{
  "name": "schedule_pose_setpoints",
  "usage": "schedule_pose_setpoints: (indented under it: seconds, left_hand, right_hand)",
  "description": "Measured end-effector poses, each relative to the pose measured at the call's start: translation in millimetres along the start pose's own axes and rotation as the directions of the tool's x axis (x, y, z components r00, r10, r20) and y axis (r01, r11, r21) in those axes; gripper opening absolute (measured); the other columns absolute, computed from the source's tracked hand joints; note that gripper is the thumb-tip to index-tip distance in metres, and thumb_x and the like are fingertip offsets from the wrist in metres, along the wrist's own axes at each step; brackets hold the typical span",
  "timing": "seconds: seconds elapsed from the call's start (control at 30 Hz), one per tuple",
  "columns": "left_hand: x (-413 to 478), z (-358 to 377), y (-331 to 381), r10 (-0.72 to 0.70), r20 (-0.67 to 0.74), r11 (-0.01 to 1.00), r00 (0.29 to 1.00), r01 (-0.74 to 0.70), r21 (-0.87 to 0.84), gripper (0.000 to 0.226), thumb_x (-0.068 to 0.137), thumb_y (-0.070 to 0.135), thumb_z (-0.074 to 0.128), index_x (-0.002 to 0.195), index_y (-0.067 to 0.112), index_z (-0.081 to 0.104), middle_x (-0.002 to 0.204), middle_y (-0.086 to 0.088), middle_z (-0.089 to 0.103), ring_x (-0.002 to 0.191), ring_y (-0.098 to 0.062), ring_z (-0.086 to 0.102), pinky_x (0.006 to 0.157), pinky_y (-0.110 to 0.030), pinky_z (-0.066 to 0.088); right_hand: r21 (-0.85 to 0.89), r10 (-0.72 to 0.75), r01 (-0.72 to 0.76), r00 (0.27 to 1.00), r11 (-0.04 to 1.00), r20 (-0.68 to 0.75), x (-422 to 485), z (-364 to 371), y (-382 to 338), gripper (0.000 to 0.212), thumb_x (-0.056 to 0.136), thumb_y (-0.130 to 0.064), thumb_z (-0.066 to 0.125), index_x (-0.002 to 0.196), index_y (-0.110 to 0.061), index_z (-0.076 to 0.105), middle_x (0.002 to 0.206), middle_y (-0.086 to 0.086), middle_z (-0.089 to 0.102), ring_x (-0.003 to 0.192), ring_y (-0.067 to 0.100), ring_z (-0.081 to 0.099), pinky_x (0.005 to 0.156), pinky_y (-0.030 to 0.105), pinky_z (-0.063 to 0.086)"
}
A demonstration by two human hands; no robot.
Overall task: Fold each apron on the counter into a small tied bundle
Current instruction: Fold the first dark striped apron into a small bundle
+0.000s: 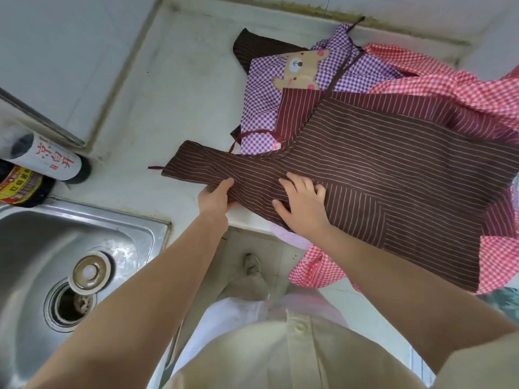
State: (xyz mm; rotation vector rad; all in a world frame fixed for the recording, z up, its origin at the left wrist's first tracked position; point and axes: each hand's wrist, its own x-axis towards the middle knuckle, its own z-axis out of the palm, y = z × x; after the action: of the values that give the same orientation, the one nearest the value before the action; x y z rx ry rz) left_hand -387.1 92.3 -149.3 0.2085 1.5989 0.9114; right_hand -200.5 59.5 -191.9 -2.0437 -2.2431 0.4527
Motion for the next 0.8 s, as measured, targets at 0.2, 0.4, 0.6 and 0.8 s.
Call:
schedule_pose_setpoints:
  seconds: [0.2, 0.4, 0.6, 0.8]
  left_hand:
    - [-41, 52, -4, 0.475, 0.259, 0.834, 0.841, -0.524, 0.173, 0.022, 0.094, 0.022, 0.057, 0.116, 0.018, 0.059, 0.114, 0.002, 0.065, 0.109, -0.012, 0.06, 0.099, -0.026, 0.046]
    - [-105, 140, -34, 0.705, 0.657, 0.07, 0.266, -0.949, 0.309, 0.017, 0.09, 0.017, 0.056, 0.075, 0.011, 0.058, 0.074, 0.002, 0.056, 0.077, -0.02, 0.058, 0.076, -0.039, 0.05]
    - [-108, 196, -107, 0.125, 0.992, -0.478, 0.017, -0.875, 0.075, 0.024, 0.087, 0.021, 0.066, 0.107, 0.008, 0.065, 0.162, -0.014, 0.013, 0.15, -0.031, 0.012, 0.119, -0.049, 0.022]
    - [-94, 193, -140, -0.156, 0.973, -0.645, 0.17, -0.764, 0.03, 0.036, 0.096, 0.029, 0.055, 0.13, 0.019, 0.053, 0.164, -0.007, -0.007, 0.151, -0.023, -0.004, 0.123, -0.044, 0.005]
  right_hand:
    - [0.642, 0.033, -0.207, 0.962, 0.738, 0.272, 4, -27, 24, 0.044, 0.102, -0.037, 0.045, 0.143, -0.021, 0.047, 0.154, -0.001, 0.039, 0.144, 0.012, 0.03, 0.121, 0.039, 0.017]
    - [0.926, 0.362, -0.373, 0.873, 0.065, 0.326, -25, -80, 85, 0.04, 0.106, -0.039, 0.033, 0.11, -0.019, 0.068, 0.104, 0.0, 0.073, 0.099, 0.016, 0.068, 0.093, 0.036, 0.051]
    - [0.896, 0.552, -0.184, 0.731, -0.405, 0.4, -97, -108, 177, 0.055, 0.104, -0.051, 0.025, 0.128, -0.016, 0.06, 0.125, 0.008, 0.066, 0.112, 0.024, 0.064, 0.092, 0.042, 0.053]
    - [0.836, 0.535, -0.388, 0.644, -0.388, 0.547, -145, -98, 229, 0.077, 0.09, -0.075, 0.031, 0.119, -0.012, 0.065, 0.115, 0.007, 0.071, 0.103, 0.02, 0.066, 0.077, 0.037, 0.052]
